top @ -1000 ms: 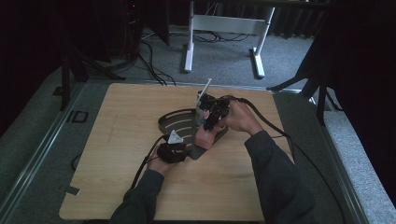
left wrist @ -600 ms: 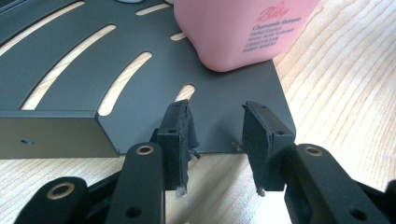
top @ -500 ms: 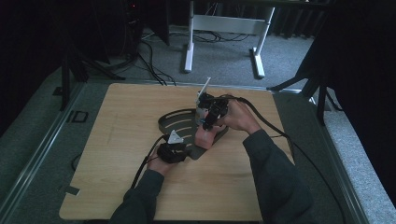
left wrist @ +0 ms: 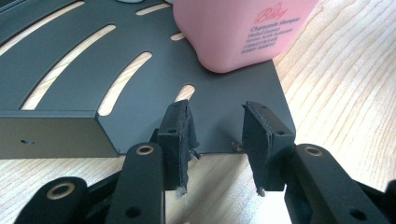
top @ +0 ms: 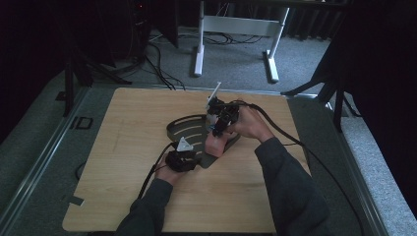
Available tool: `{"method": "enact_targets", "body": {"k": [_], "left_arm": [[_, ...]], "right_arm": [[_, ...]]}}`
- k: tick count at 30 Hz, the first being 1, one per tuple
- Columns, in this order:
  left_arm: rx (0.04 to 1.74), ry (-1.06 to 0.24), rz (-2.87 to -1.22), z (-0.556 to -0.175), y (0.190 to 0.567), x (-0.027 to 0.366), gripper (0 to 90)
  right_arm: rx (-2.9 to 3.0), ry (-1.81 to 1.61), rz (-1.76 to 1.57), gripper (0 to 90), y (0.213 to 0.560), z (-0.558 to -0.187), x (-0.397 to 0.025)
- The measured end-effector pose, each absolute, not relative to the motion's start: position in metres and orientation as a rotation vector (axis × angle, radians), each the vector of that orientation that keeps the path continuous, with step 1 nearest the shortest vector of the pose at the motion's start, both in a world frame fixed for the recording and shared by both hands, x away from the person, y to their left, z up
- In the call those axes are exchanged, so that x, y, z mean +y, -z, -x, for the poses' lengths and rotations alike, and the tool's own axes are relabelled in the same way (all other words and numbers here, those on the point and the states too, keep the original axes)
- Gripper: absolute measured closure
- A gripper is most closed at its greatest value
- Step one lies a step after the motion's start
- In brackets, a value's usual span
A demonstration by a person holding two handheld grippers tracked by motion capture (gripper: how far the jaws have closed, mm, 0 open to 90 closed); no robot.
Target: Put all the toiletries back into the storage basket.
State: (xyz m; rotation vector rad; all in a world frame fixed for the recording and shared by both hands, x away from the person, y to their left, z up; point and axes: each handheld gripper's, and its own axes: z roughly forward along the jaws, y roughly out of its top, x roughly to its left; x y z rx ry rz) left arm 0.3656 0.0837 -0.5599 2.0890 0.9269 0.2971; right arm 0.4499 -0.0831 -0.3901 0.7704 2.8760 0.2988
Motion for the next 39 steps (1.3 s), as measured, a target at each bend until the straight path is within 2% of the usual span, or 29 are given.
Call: {"method": "enact_targets", "body": {"k": [11,24,29,39], "left_arm": [[0.930,-0.294,-2.088,-0.366,0.560,0.084,61.4],[0.928,-0.292,-2.088,-0.367,0.560,0.084,61.0],[0.935,-0.287,-2.080,-0.367,0.560,0.083,59.9],[0.946,-0.305,-2.071,-0.366,0.559,0.084,58.2]], "right_arm": [[2.852,-0.286,-0.760,54.9,0.392,-0.450,-0.084],[2.886,-0.341,-0.765,33.4,0.390,-0.448,-0.090],[2.876,-0.340,-0.764,29.3,0.391,-0.449,-0.095],[2.876,-0.356,-0.773,27.3,0.398,-0.442,-0.113]]}}
